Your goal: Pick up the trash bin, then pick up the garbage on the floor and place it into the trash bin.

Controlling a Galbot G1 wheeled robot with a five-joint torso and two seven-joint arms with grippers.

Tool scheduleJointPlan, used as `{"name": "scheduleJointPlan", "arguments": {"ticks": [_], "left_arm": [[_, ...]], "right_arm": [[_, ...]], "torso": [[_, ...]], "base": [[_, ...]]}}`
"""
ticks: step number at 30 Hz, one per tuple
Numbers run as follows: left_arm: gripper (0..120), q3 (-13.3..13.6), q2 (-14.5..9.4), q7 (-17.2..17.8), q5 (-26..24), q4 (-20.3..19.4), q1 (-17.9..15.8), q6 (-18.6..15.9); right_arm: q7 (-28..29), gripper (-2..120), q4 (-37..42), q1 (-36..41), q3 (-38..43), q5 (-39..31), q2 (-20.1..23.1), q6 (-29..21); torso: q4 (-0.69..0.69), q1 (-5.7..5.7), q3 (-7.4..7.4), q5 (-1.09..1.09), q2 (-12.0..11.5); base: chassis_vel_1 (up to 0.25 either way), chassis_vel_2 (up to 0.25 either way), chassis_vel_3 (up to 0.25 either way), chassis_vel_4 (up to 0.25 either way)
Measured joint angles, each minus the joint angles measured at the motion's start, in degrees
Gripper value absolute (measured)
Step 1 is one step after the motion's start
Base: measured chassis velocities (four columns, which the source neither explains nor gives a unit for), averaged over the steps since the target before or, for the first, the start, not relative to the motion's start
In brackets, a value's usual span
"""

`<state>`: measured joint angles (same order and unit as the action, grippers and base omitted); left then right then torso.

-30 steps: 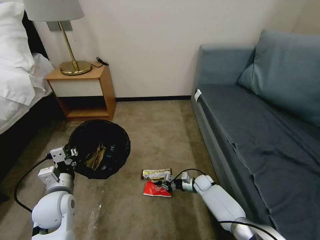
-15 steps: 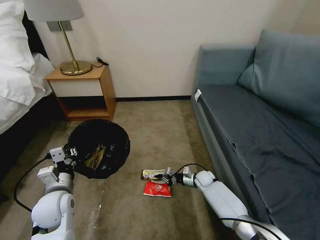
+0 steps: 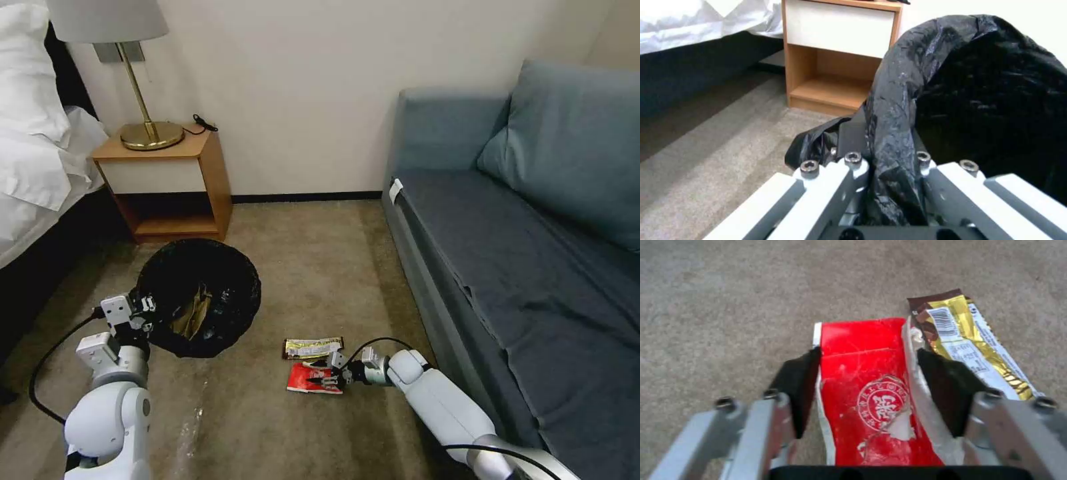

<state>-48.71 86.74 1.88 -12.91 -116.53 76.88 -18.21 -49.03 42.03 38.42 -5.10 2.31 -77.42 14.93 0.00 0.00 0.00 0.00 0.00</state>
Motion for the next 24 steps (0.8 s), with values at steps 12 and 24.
{"name": "scheduleJointPlan", "arguments": {"ticks": [12, 24], "left_arm": [[4, -0.3, 0.0, 0.0, 0.0, -0.6, 0.6, 0.1], [4, -0.4, -0.1, 0.0, -0.2, -1.0, 1.0, 0.1]], "right_arm": [[0.1, 97, -4.5, -1.8, 0.7, 2.2, -1.2, 1.4], [0.4, 60, -5.5, -0.6, 1.9, 2.5, -1.9, 2.7]], "torso": [[0.0, 0.0, 0.0, 0.0, 0.0], [0.0, 0.0, 0.0, 0.0, 0.0]], "base": [[0.0, 0.0, 0.0, 0.0], [0.0, 0.0, 0.0, 0.0]]}}
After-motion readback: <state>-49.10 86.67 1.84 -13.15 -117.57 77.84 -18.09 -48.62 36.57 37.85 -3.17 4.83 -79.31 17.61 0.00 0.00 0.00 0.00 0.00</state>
